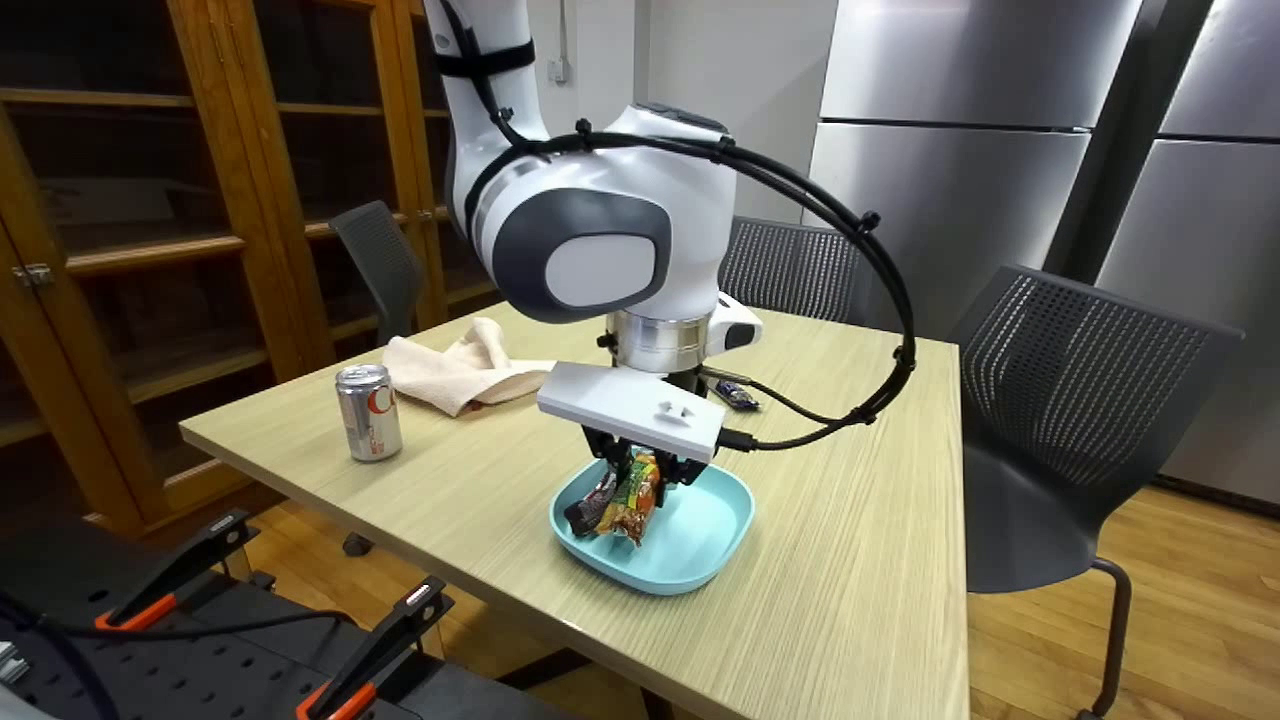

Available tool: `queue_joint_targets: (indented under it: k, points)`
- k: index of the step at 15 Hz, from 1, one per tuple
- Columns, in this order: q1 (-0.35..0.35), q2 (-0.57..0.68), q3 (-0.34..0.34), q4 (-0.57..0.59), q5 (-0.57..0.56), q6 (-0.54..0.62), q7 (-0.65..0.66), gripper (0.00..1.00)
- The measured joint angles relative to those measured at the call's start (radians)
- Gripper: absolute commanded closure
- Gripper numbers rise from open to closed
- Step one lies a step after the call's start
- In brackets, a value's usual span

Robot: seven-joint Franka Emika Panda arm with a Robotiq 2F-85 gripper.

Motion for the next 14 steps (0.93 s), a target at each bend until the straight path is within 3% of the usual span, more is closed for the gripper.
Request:
queue_joint_targets:
  k: [4, 5, 14]
  points:
    - [-0.004, -0.014, 0.006, -0.001, 0.0, 0.0, 0.006, 0.03]
    - [-0.006, -0.023, 0.009, -0.003, 0.0, 0.0, 0.006, 0.0]
    - [-0.024, -0.153, 0.072, 0.005, 0.025, -0.001, 0.005, 0.0]
